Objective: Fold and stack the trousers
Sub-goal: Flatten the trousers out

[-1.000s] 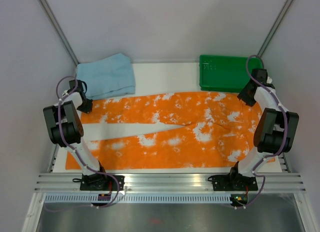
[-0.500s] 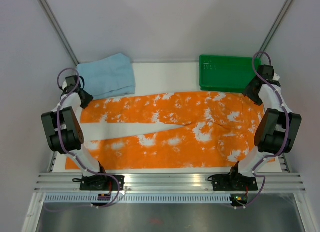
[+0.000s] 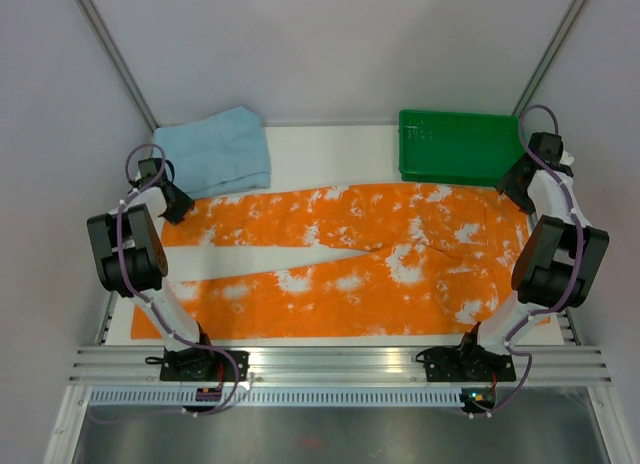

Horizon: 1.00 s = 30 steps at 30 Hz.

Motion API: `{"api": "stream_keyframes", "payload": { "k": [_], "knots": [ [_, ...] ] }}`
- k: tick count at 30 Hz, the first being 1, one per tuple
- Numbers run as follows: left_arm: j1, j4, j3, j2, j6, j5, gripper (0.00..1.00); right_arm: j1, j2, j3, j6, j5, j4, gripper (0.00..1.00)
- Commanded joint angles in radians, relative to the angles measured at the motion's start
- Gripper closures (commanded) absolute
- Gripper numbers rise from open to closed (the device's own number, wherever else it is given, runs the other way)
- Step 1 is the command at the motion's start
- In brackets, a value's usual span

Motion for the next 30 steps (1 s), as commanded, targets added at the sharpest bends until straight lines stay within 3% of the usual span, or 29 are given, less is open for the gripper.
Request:
{"api": "stream_keyframes", "payload": {
  "k": [1, 3, 7, 10, 15, 18, 21, 24, 30],
  "knots": [
    [0.003, -0.037, 0.007, 0.007, 0.0, -0.043, 0.52, -0.022, -0.001, 0.018, -0.005, -0.019, 0.038, 0.31],
    [0.003, -0.034, 0.009, 0.003, 0.011, -0.041, 0.49, -0.022, 0.001, 0.021, -0.018, -0.02, 0.041, 0.31],
    [0.009, -0.029, 0.033, -0.001, 0.041, -0.052, 0.27, -0.023, 0.013, 0.029, -0.04, -0.016, 0.05, 0.3],
    [0.035, -0.029, 0.065, 0.011, 0.066, -0.011, 0.26, -0.023, 0.028, 0.031, -0.046, -0.023, 0.047, 0.29],
    [0.048, 0.02, 0.111, 0.028, 0.109, 0.08, 0.33, -0.023, 0.025, -0.006, -0.041, -0.034, 0.067, 0.29],
    [0.049, 0.005, 0.191, 0.065, 0.11, 0.108, 0.42, -0.023, 0.031, -0.011, -0.034, -0.04, 0.075, 0.29],
    [0.049, -0.047, 0.298, 0.146, 0.098, 0.108, 0.55, -0.023, 0.042, -0.003, -0.02, -0.049, 0.078, 0.29],
    [0.048, -0.139, 0.396, 0.222, 0.055, 0.092, 0.76, -0.023, 0.048, 0.005, -0.003, -0.054, 0.081, 0.29],
    [0.048, -0.15, 0.455, 0.281, 0.025, 0.097, 0.82, -0.023, 0.047, 0.011, 0.015, -0.054, 0.079, 0.29]
  ]
}}
